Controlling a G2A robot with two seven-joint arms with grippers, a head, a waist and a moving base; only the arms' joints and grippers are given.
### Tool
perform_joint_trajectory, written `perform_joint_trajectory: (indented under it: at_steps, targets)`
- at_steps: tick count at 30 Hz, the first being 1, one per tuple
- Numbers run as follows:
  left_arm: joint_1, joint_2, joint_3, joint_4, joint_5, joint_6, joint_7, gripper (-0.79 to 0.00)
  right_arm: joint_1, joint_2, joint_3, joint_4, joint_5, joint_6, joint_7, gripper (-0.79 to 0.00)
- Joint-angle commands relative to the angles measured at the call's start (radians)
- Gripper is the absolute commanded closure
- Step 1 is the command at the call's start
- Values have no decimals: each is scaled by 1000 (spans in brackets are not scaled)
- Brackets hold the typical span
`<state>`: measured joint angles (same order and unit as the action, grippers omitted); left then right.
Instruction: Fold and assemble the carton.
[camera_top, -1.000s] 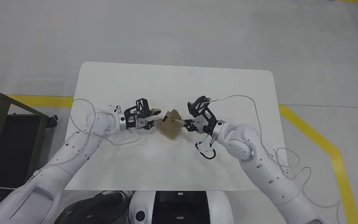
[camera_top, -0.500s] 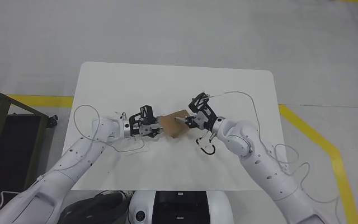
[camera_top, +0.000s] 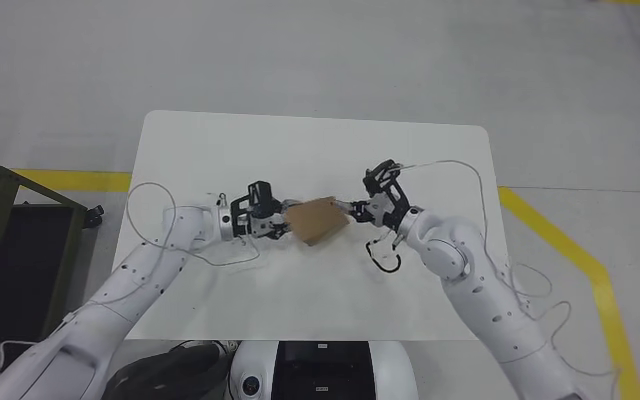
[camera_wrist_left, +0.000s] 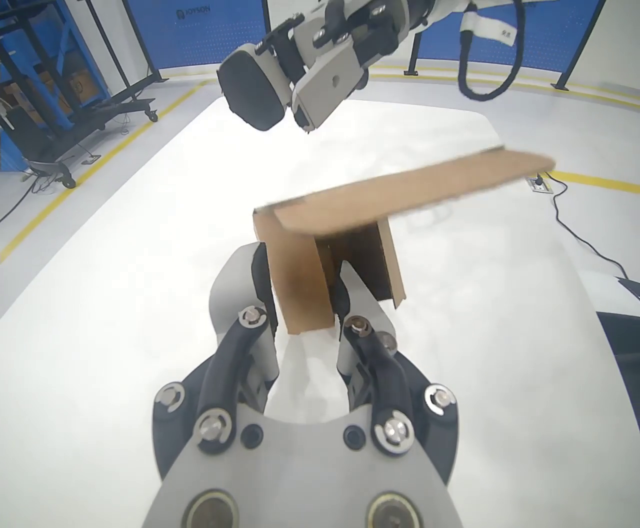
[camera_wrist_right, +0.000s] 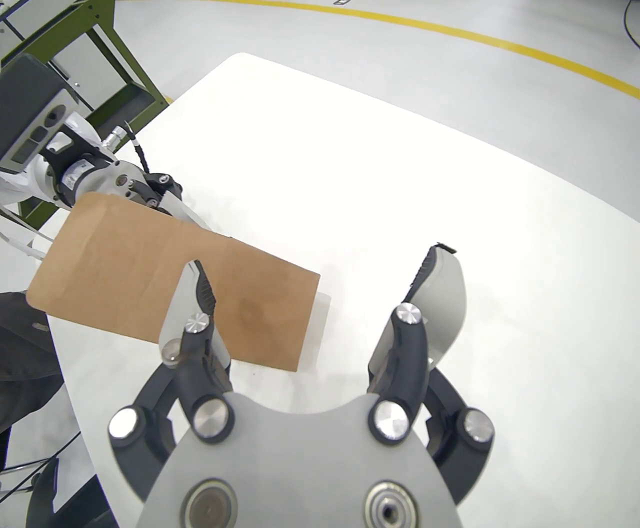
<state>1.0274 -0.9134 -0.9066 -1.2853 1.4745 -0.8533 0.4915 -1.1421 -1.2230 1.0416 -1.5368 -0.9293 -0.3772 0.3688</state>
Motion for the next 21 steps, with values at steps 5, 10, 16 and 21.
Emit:
perform_joint_trajectory:
  at_steps: [5,10,16,21]
  targets:
    - [-26,-9,4,-16,-5,-18,20,-243,6,2,16,39,4,1,21,-683]
    - [-47,-18,12,-37,-10,-40,30,-234,22,-5,-6,91,2,5,13,-693]
    - [-85,-34,29,-43,-35,-53,5,-231,29,-9,-14,137,7,2,-8,-705]
    - [-123,-55,45,12,-98,-44,-39,-237,20,-9,-9,155,19,-17,-21,-727]
